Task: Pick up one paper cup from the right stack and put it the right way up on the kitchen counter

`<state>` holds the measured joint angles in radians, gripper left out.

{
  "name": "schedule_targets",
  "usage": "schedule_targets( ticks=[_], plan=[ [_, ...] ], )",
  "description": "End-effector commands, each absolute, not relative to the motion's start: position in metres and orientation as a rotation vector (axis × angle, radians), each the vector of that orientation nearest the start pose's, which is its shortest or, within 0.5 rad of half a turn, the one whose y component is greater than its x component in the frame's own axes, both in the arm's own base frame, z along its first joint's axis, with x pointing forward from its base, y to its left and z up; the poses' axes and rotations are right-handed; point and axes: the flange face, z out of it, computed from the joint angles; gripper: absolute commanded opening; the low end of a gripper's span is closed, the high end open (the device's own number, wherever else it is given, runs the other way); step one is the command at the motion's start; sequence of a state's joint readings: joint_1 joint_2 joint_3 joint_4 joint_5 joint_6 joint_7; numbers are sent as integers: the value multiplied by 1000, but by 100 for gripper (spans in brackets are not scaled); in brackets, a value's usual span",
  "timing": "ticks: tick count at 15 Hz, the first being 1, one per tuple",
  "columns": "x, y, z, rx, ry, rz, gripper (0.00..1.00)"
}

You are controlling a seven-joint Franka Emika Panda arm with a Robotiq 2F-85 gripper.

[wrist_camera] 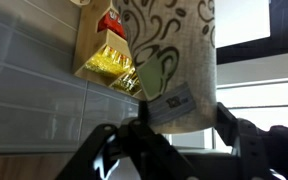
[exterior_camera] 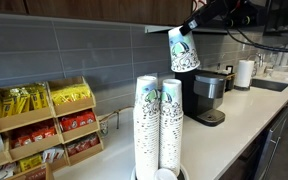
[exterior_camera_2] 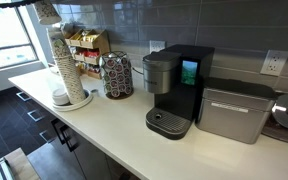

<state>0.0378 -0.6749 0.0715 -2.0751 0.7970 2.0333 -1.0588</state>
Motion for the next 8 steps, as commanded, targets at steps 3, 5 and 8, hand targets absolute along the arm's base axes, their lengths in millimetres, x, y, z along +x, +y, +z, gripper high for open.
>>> schedule_targets(
  ticks=[3, 5, 8],
  plan=[
    [377, 82, 759, -2484, -1278, -960, 40],
    [387, 76, 742, -2578, -1274, -823, 40],
    [386, 76, 737, -2554, -1271, -852, 65]
  ],
)
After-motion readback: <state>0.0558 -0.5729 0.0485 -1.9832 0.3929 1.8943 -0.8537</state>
